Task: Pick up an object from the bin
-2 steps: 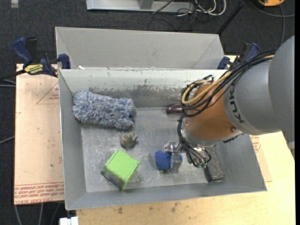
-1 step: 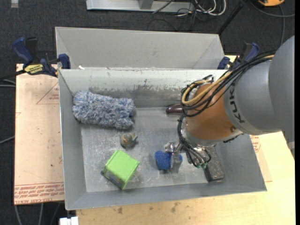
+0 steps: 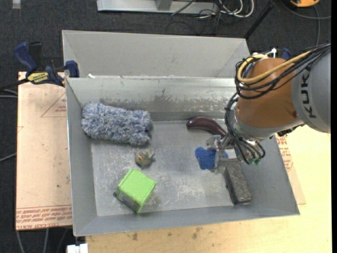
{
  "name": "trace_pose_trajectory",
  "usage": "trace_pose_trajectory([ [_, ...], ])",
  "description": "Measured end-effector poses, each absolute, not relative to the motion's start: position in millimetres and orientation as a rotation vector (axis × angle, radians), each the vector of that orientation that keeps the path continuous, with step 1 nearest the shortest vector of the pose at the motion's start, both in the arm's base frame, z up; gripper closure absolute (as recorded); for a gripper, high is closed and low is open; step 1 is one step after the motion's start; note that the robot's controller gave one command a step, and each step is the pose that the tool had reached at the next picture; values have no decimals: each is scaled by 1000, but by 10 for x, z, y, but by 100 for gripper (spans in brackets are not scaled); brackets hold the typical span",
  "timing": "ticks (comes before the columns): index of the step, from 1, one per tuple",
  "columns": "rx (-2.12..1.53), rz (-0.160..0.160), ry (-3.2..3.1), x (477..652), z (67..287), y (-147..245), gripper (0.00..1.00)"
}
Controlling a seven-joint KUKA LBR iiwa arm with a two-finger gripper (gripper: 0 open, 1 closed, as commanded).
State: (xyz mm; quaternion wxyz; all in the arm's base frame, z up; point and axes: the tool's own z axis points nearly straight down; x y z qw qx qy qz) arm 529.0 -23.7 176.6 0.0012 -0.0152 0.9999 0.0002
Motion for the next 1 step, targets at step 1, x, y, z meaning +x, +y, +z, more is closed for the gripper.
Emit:
trace_pose_trajectory([
  [1, -49, 0, 3139, 5290, 1766, -236, 100],
])
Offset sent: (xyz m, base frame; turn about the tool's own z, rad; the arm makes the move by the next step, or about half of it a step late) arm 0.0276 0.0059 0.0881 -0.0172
